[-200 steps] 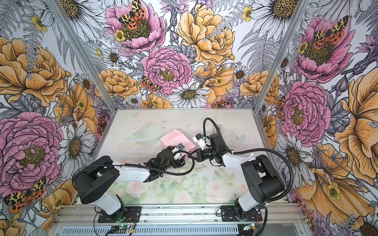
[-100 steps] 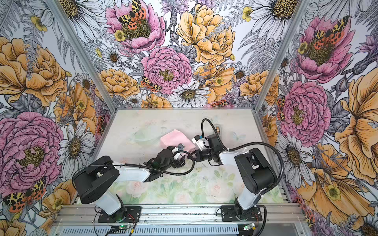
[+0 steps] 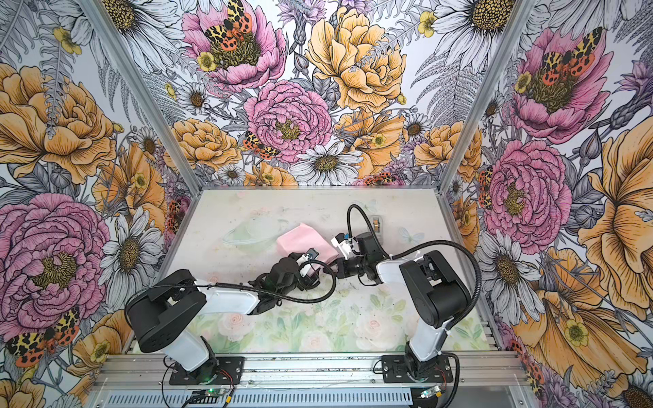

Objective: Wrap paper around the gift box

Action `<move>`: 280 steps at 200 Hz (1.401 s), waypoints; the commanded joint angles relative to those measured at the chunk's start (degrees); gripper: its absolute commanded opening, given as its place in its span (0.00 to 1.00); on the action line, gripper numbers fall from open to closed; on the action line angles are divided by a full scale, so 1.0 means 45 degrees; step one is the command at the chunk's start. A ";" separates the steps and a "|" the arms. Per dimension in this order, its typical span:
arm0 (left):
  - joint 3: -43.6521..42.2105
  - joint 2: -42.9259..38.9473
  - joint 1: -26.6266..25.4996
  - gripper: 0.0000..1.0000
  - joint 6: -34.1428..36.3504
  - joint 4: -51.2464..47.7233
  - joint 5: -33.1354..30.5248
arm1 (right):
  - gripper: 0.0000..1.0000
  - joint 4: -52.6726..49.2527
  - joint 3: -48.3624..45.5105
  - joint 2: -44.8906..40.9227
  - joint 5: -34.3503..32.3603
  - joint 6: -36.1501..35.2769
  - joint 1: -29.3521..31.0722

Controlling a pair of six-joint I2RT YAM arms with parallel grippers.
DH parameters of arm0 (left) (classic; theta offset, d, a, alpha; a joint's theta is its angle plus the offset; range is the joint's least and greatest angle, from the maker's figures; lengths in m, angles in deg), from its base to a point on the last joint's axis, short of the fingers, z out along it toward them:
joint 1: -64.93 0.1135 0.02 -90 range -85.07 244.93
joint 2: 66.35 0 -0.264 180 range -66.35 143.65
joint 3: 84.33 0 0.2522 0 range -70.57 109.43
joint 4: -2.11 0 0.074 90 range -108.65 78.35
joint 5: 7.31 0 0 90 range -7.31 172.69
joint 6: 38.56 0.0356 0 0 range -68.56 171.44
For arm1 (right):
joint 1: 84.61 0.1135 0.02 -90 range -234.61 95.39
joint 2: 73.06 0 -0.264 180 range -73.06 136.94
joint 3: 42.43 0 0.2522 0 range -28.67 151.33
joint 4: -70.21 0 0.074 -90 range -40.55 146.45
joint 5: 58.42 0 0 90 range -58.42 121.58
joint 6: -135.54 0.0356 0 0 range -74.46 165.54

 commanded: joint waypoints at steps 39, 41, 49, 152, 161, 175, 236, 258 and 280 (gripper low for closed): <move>0.0005 -0.0145 0.0008 0.78 -0.0138 -0.0724 0.0161 | 0.00 0.1536 0.0281 0.0225 -0.0212 0.0736 0.0084; 0.0019 -0.0136 0.0008 0.78 -0.0131 -0.0728 0.0153 | 0.00 0.1564 0.0281 0.0227 -0.0218 0.0768 0.0083; 0.0024 -0.0113 0.0007 0.78 -0.0128 -0.0725 0.0163 | 0.00 0.1673 0.0282 0.0280 -0.0214 0.0863 0.0082; 0.0004 -0.0153 -0.0002 0.78 -0.0157 -0.0735 0.0218 | 0.15 0.2100 -0.0075 0.0287 -0.1215 0.1982 0.0092; 0.0010 -0.0153 -0.0011 0.78 -0.0155 -0.0726 0.0222 | 0.17 0.2100 -0.0125 0.0223 -0.1281 0.2085 0.0082; 0.0004 -0.0138 -0.0012 0.78 -0.0166 -0.0719 0.0218 | 0.19 0.2100 -0.0210 0.0123 -0.1385 0.2199 0.0098; 0.0026 -0.0165 -0.0033 0.78 -0.0146 -0.0745 0.0183 | 0.24 0.1424 -0.0512 -0.0314 -0.2077 0.2128 0.0102; 0.0024 -0.0148 -0.0029 0.78 -0.0138 -0.0775 0.0172 | 0.24 0.1379 -0.0519 -0.0320 -0.2269 0.2161 0.0102; 0.0024 -0.0158 -0.0034 0.78 -0.0139 -0.0776 0.0183 | 0.24 0.1475 -0.0455 -0.0220 -0.2405 0.2286 0.0104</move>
